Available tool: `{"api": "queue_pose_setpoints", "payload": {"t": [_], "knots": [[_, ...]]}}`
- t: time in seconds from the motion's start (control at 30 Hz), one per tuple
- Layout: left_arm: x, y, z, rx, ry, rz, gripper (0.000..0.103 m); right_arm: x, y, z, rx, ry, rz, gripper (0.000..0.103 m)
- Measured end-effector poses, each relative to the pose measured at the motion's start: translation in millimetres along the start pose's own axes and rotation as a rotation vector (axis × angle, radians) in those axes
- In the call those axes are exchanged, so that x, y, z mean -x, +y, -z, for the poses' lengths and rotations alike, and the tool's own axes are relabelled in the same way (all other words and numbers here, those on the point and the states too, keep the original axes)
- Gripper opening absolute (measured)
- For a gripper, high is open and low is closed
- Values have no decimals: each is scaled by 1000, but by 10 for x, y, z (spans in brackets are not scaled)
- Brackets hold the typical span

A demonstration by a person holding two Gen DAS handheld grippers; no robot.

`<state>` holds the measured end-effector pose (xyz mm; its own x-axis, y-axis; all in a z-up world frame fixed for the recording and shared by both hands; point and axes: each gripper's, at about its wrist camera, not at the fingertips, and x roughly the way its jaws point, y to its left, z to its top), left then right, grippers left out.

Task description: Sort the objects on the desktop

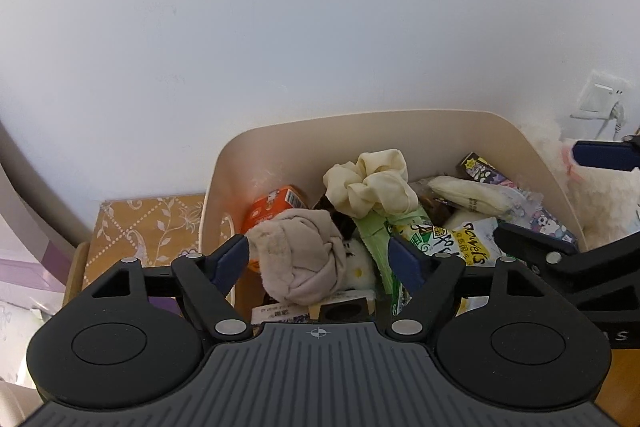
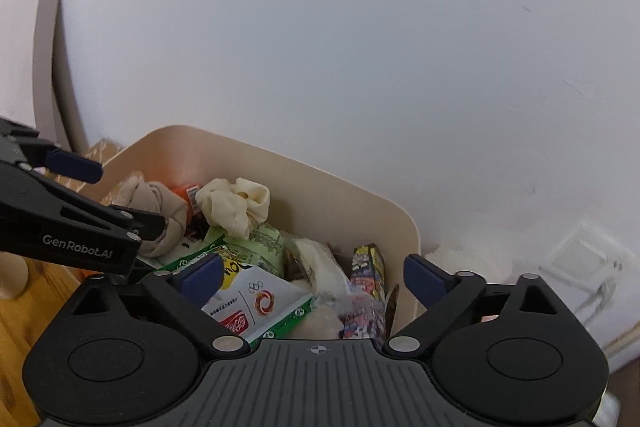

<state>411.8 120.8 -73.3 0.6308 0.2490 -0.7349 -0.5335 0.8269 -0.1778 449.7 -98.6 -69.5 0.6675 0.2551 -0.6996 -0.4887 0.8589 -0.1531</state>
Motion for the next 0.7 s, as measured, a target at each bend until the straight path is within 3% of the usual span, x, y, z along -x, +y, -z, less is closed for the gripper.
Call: {"api": "queue_pose_setpoints", "payload": {"t": [0.23, 0.4, 0.7], "knots": [[258, 11, 22, 0, -25, -22, 78, 63, -49, 50, -96, 51, 27, 103], [455, 72, 96, 34, -18, 37, 78, 359, -77, 129, -135, 8, 15, 103], [882, 108, 258, -22, -69, 42, 78, 765, -20, 267, -174, 20, -3, 103]]}}
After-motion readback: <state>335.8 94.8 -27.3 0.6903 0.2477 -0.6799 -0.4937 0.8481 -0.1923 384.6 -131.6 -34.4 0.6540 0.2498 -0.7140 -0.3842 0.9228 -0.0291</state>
